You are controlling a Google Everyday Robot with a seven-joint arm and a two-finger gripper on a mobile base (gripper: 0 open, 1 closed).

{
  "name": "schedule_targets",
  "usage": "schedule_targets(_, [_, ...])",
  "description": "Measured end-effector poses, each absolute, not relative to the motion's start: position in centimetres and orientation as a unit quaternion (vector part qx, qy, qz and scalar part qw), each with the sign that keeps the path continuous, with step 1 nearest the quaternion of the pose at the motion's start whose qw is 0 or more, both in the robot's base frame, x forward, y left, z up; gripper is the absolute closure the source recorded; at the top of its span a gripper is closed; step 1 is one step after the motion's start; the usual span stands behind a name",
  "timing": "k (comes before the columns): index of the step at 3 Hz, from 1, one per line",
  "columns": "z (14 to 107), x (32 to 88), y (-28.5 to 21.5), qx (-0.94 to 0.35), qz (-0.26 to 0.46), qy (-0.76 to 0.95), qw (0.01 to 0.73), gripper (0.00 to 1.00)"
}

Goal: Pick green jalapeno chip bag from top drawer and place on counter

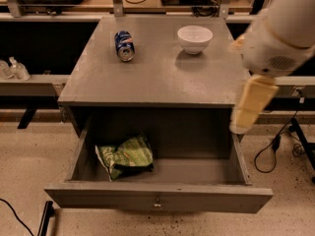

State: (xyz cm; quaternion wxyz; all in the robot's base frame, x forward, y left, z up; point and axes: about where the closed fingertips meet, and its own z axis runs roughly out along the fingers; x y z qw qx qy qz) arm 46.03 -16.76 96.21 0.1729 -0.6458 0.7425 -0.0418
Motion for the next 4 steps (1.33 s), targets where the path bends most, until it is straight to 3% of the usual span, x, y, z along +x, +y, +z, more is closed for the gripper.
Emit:
schedule_targets(1, [92.3, 49.1, -7.1, -0.705, -0.051, 0.683, 0.184, 0.0])
schedule_targets(2, [87.3, 49.9, -0.5, -0.743, -0.041, 0.646, 0.17, 0.12])
schedule_targets(3, [87.3, 49.8, -0.3, -0.745, -0.042, 0.644, 0.17, 0.0])
schedule_targets(4, [87.3, 49.8, -0.2, -0.745, -0.042, 0.643, 0.17, 0.0])
